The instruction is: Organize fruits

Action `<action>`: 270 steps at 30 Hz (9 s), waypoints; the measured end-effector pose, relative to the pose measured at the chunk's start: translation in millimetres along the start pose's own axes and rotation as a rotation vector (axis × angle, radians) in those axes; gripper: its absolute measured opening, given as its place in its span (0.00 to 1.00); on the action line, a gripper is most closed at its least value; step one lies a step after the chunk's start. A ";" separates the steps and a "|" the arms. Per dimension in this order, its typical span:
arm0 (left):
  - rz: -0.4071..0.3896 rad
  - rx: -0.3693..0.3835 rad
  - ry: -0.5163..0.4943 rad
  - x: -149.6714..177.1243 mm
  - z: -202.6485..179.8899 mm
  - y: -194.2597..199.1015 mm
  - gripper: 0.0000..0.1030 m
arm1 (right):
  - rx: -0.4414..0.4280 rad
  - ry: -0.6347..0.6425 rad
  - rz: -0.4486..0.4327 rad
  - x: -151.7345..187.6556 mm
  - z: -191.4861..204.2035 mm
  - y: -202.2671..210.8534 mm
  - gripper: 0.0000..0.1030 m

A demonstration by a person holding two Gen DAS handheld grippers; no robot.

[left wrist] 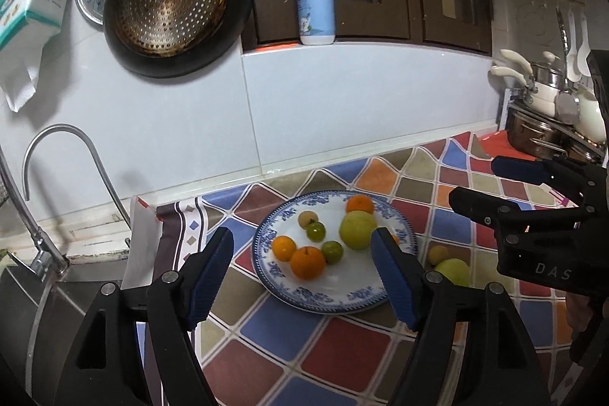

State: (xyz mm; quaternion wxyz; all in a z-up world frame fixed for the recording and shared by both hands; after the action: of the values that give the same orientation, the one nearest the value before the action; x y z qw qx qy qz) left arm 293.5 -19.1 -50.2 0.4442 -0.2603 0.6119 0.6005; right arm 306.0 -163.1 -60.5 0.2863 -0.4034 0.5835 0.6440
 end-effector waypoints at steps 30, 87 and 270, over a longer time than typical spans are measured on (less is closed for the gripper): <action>0.055 0.052 -0.031 24.7 -116.0 18.7 0.74 | -0.058 0.082 0.065 51.9 -67.5 45.8 0.67; 0.307 0.128 -0.026 67.0 -159.6 -83.3 0.48 | -0.110 0.073 0.310 123.3 -117.3 -44.2 0.67; -0.032 -0.146 0.091 54.3 -9.0 123.5 0.97 | 0.027 -0.054 0.051 70.5 19.4 121.7 0.73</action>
State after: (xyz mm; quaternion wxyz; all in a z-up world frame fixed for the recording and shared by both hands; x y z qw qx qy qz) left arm 160.7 1.6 -35.6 0.4055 -0.3288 0.5819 0.6236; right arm 164.2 -170.1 -57.5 0.2908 -0.3668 0.5945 0.6538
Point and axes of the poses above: each gripper's, at about its wrist camera, not at the fingertips, and y roughly against the way its jaws point, z to its left, x to its underside, the point moved 8 cm from there along -y, roughly the way its jaws point, and after that the axes turned 5 degrees about -x, right-handed, at the moved point
